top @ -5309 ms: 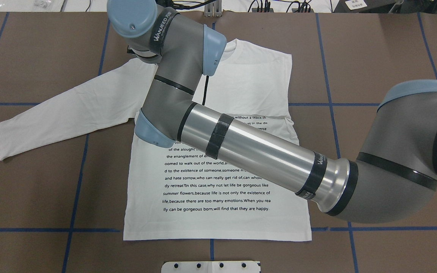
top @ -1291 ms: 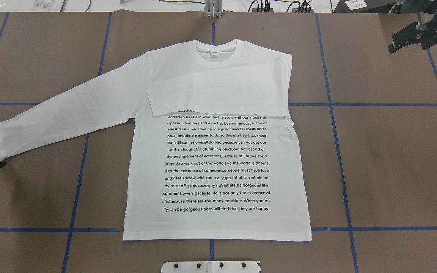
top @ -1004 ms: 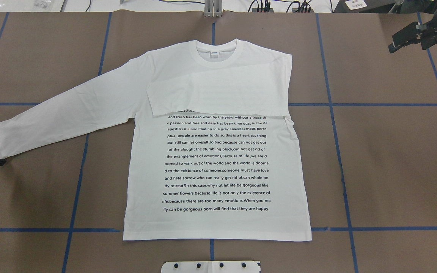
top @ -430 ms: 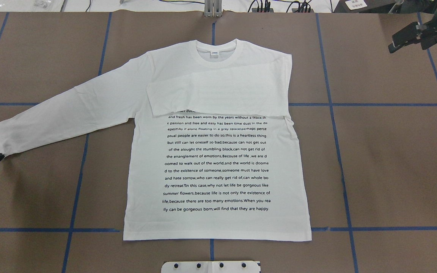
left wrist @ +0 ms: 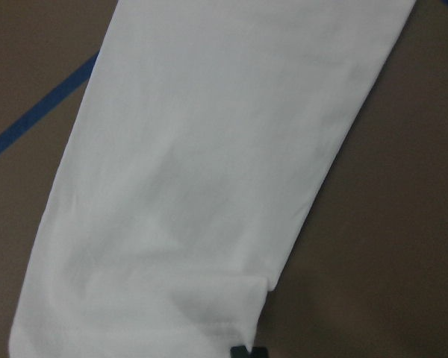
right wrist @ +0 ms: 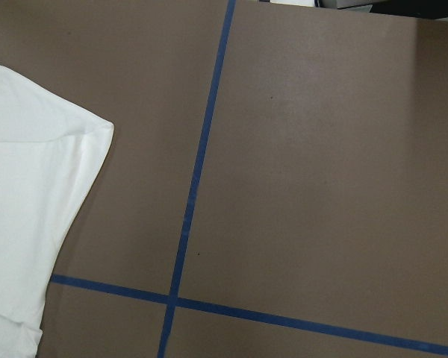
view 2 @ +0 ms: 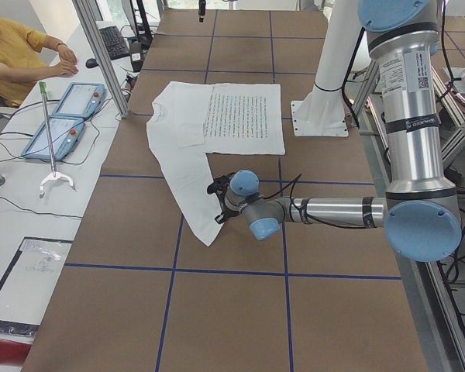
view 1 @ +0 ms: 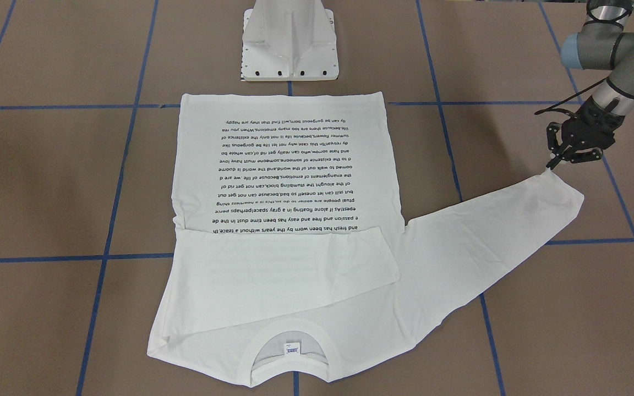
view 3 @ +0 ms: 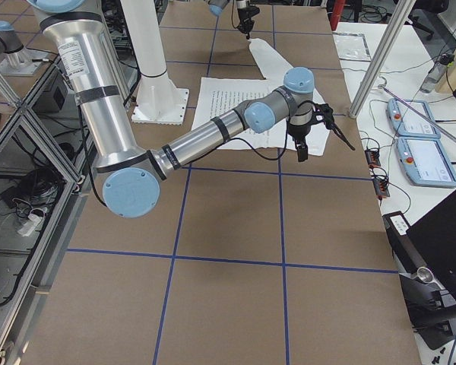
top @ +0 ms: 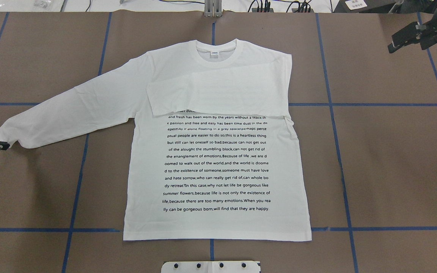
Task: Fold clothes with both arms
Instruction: 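Lower the left gripper and grasp the cuff of the other sleeve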
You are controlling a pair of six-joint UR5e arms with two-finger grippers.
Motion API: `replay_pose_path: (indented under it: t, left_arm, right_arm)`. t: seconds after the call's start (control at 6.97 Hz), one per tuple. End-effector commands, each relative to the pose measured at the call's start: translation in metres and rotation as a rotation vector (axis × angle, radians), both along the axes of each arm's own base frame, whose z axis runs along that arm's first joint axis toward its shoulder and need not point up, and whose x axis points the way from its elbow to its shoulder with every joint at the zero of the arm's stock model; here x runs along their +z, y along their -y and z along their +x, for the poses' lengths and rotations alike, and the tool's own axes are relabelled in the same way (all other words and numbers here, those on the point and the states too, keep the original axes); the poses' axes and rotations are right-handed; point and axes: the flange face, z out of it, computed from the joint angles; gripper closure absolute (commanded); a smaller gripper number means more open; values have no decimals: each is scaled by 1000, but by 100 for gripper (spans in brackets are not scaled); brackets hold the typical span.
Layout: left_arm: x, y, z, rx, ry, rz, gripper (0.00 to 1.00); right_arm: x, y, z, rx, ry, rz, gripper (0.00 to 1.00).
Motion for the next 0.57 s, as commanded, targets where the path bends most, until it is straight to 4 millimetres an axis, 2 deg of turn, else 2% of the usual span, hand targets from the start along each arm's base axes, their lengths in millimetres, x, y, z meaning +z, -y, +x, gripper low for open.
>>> replay_pose_path:
  t: [0.0,0.14,0.29,0.43]
  left_arm:
    - [-92,84,-63,-139,-87,72,100]
    - [-143,118,-56,-146,-94,79,100]
    - [-213,158,-42,-151,-81,53,100]
    - [-282,187,-29,-159,-78,32,100]
  right_arm:
    - [1,0,0,0,1,-5,0]
    - [2,0,0,0,0,-8,0]
    - [3,0,0,0,-1,-10,0]
    - [4,-1,0,0,-1,-10,0]
